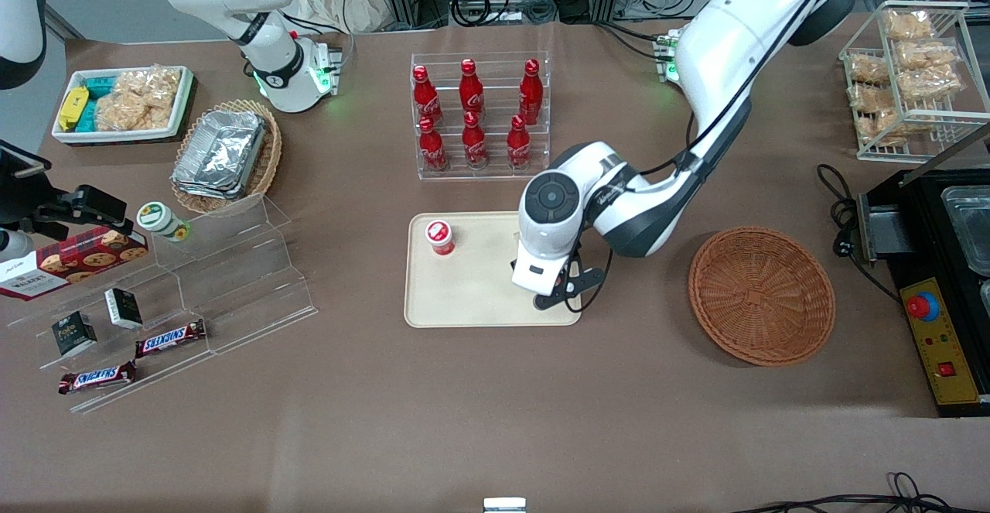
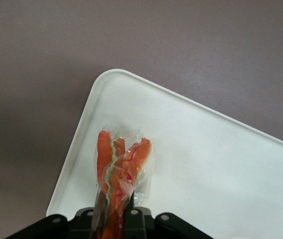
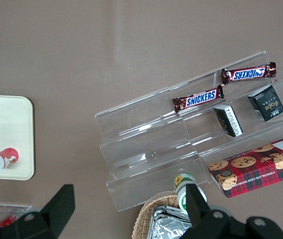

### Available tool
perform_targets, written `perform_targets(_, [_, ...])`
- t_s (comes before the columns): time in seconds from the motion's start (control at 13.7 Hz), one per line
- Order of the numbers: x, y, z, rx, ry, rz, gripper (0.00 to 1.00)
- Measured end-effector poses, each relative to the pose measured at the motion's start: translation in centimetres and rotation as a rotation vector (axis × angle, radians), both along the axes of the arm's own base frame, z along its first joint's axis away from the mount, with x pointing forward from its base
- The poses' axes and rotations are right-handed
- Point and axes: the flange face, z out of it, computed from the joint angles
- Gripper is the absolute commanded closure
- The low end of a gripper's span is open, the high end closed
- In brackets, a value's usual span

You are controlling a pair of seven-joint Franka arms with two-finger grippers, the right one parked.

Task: Place sandwich from basket to tray
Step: 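Lower the sandwich onto the tray and open the left gripper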

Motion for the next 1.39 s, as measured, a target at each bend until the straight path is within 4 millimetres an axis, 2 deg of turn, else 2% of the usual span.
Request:
perform_targets(0.07, [0.0, 0.0, -1.2, 0.005, 0.003, -0.007, 0.96])
perform_targets(0.15, [0.0, 0.0, -2.1, 0.008, 0.003, -0.013, 0.88])
perform_targets(0.22, [0.1, 0.0, -2.7, 0.012, -0.002, -0.021, 0.62])
perform_targets(0.29, [0.1, 0.0, -3.2, 0.014, -0.007, -0.027, 0.22])
perform_targets(0.37, [0.2, 0.0, -3.5, 0.015, -0.011, -0.031, 0.00])
perform_targets(0.59, [0.8, 0.3, -3.2, 0.011, -0.026, 0.008, 0.00])
perform_targets(0.73, [2.0, 0.6, -1.0, -0.003, -0.067, 0.102, 0.00])
perform_targets(0.95, [3.4, 1.8, 7.1, -0.017, -0.177, 0.237, 0.00])
perform_targets(1.17, [3.6, 4.9, 16.0, 0.008, -0.269, 0.314, 0.00])
perform_targets(1.24, [3.5, 5.8, 18.2, 0.012, -0.291, 0.330, 0.00])
perform_targets(1.39, [3.1, 7.1, 21.1, 0.016, -0.308, 0.356, 0.00])
